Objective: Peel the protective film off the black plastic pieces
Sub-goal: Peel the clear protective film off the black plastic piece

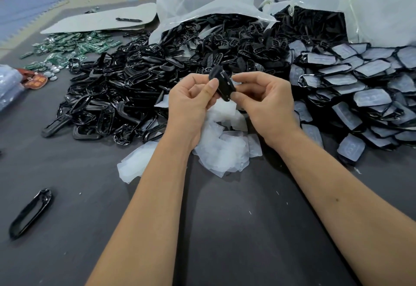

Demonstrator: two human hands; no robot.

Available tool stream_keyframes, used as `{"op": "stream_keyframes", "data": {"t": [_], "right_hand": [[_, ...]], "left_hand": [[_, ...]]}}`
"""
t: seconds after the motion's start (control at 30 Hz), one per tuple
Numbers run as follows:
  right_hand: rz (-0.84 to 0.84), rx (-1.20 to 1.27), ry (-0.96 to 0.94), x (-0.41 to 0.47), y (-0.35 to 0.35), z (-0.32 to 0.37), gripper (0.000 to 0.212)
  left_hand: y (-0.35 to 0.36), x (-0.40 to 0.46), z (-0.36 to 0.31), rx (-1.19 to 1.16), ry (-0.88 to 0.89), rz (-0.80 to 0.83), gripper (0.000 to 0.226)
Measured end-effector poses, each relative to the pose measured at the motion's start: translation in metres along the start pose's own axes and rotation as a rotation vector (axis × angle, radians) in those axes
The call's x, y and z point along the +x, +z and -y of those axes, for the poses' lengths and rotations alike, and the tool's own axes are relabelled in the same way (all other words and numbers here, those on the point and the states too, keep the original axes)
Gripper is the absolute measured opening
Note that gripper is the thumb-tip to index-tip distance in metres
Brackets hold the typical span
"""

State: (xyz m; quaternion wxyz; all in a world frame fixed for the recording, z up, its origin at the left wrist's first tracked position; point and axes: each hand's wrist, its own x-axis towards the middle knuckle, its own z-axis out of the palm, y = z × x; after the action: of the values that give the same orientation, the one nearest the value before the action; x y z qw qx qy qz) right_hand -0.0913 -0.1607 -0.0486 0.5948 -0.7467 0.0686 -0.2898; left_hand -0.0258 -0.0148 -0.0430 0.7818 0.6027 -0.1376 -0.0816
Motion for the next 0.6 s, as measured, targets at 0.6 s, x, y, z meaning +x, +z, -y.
{"op": "stream_keyframes", "data": {"t": [0.6], "right_hand": [[-0.068,-0.652,-0.570,-0.0012,-0.0002,0.0053,0.028]], "left_hand": [[-0.0034,0.0040,0.0017,0.222,-0.062,-0.125,0.015]]}}
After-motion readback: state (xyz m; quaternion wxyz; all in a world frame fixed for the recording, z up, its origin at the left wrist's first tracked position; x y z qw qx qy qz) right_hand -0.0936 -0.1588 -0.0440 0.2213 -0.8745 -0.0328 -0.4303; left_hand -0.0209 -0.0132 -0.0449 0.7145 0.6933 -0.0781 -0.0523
